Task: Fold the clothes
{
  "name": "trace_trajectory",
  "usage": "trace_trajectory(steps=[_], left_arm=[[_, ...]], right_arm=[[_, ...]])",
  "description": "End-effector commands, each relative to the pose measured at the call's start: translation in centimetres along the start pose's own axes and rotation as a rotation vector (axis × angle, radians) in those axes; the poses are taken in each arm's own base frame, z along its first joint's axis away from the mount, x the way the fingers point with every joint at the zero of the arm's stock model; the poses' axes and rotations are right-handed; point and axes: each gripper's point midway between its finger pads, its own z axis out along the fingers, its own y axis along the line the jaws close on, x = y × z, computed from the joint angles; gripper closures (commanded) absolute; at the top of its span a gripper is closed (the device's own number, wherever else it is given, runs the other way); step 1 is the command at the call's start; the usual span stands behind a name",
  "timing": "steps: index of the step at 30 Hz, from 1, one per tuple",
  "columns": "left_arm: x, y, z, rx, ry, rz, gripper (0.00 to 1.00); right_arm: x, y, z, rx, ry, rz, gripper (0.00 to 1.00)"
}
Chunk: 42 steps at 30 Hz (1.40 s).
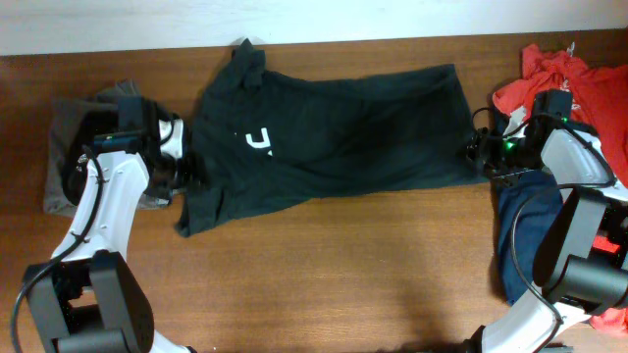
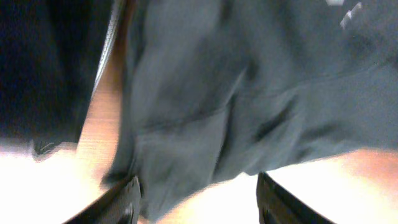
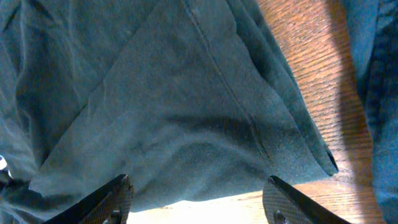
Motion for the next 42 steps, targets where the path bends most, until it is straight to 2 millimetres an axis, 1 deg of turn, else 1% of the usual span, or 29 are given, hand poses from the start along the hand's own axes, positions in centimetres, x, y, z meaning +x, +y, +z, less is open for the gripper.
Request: trace_trajectory(steps=[1,4,5,8,11,12,13,16,17,18,19,20,21,22,23,25,27,31,33,36,38,42], left_arm=[[2.4,2.7,1.0,-0.133,0.081,-0.03,0.44],[3.8,3.2,2.7,-0.138,0.1,-0.032,0.59],[4.1,3.4,3.4,-0.145,0.098,-0.032,0.61],[4.8,3.8,4.9,-0.148,0.084,-0.038,0.61],[5.6,4.7,6.1,-0.189,0.079,-0.036,0.63],[5.8,5.0,6.4,-0.198,0.076,-0.035,0.67],[6.0,5.2,6.7,-0.205,0.071,-0.034,0.74],[5.7,5.3,7.3,-0.204,0.042,-0.032,0.83],[5.5,5.3,7.4,-0.206,0.028,-0.03,0.89],[5.5,5.6,7.4,-0.222,0.025,-0.031,0.93],[5.4,6.0,7.3,-0.245,0.024,-0.03,1.0],[5.5,6.3,7.2,-0.262,0.024,-0.03,1.0],[5.5,7.0,7.0,-0.301,0.024,-0.032,0.99],[5.5,7.2,6.9,-0.311,0.025,-0.035,0.99],[5.6,7.5,6.9,-0.317,0.027,-0.041,1.0],[5.7,8.1,6.7,-0.326,0.03,-0.06,0.99],[5.9,9.6,6.3,-0.36,0.025,-0.13,0.99],[6.0,10.9,6.1,-0.366,0.024,-0.175,1.0],[6.1,11.1,6.0,-0.366,0.024,-0.184,1.0],[6.1,11.2,6.0,-0.366,0.024,-0.187,1.0],[6.1,11.2,6.0,-0.364,0.024,-0.187,1.0],[5.9,11.0,6.1,-0.35,0.018,-0.187,1.0]], right_arm=[[0.0,-0.4,0.1,0.027,-0.001,-0.011,0.27],[0.0,-0.5,0.1,0.031,-0.002,-0.011,0.26],[0.0,-0.5,0.1,0.031,-0.002,-0.011,0.26],[0.1,-0.5,0.1,0.032,0.001,-0.01,0.26],[0.1,-0.5,0.1,0.032,0.001,-0.01,0.26],[0.1,-0.5,0.1,0.032,0.001,-0.009,0.26],[0.1,-0.5,0.1,0.032,0.001,-0.01,0.26],[0.1,-0.5,0.1,0.032,0.0,-0.01,0.26],[0.0,-0.8,0.1,0.044,-0.004,-0.009,0.26],[-0.1,-1.1,0.0,0.06,-0.009,-0.006,0.25],[-0.3,-1.9,-0.1,0.092,-0.017,-0.004,0.25],[-0.4,-2.7,-0.3,0.129,-0.024,-0.001,0.21],[-0.8,-4.9,-0.9,0.223,-0.042,0.02,0.15],[-0.9,-5.7,-1.2,0.245,-0.049,0.029,0.15],[-1.1,-5.9,-1.3,0.229,-0.05,0.018,0.15],[-1.2,-5.1,-1.4,0.141,-0.042,-0.033,0.16],[-1.1,-3.9,-1.5,0.047,-0.031,-0.086,0.2],[-0.8,-3.4,-1.1,0.04,-0.019,-0.119,0.23],[-0.4,-2.9,-0.4,0.042,-0.003,-0.164,0.27],[0.3,-2.6,0.6,0.052,0.03,-0.186,0.28],[1.0,-2.2,1.5,0.048,0.06,-0.196,0.32],[1.7,-1.5,2.3,0.047,0.089,-0.227,0.36]])
